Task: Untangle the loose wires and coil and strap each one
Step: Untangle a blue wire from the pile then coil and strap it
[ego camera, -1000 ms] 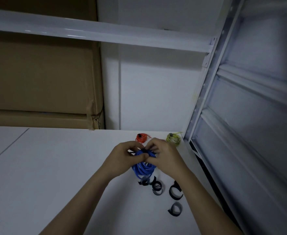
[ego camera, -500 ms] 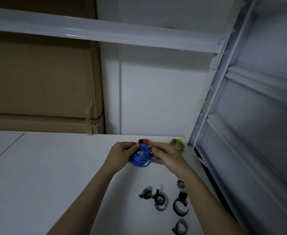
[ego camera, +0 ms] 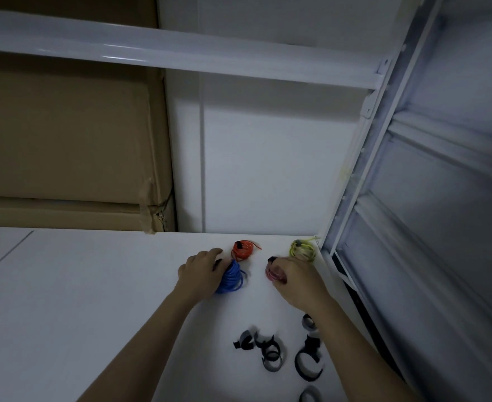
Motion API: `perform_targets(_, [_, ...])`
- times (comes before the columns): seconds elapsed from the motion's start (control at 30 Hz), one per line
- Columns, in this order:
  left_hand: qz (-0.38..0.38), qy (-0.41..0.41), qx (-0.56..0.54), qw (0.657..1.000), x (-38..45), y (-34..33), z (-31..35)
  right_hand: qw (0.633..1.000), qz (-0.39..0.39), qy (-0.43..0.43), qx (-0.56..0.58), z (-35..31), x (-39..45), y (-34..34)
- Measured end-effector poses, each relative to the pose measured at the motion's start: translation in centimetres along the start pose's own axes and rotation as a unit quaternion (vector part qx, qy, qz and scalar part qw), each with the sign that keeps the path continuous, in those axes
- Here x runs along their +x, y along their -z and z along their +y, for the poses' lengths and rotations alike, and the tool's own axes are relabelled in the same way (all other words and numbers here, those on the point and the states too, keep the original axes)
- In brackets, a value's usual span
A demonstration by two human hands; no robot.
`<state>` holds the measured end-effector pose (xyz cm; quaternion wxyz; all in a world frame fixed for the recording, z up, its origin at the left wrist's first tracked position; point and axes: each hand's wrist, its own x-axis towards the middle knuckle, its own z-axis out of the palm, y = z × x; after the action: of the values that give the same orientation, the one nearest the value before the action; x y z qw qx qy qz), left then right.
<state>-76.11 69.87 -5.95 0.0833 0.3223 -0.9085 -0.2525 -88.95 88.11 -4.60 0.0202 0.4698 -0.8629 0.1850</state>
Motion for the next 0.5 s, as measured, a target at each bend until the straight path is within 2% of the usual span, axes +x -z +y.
perform_targets(0.07, [-0.076, -0.012, -0.075, 0.994, -0.3, 0.4, -0.2, 0.998, 0.050, 0.000, -0.026, 0.4, 0.0, -0.1])
perform_targets(0.13, [-0.142, -0.023, -0.069, 0.987, -0.6, 0.7, -0.1, 0.993, 0.102, -0.045, -0.043, 0.8, 0.5, 0.0])
perform_targets(0.2, [-0.163, -0.034, -0.040, 0.985, -1.0, 0.3, 0.4, 0.991, 0.036, -0.116, -0.064, 1.5, 1.1, 0.1])
perform_targets(0.3, [-0.100, -0.053, -0.014, 0.993, -1.8, -0.9, 1.3, 0.982, -0.071, -0.170, -0.045, 2.4, 1.4, -0.8])
perform_targets(0.37, [-0.080, -0.054, -0.029, 0.995, -2.1, -1.6, 1.6, 0.982, -0.077, -0.171, -0.019, 2.8, 1.1, -1.4])
perform_targets(0.5, [-0.142, -0.052, -0.030, 0.988, -1.0, -1.4, 2.3, 0.988, -0.077, -0.131, -0.009, 3.6, 0.8, -0.7])
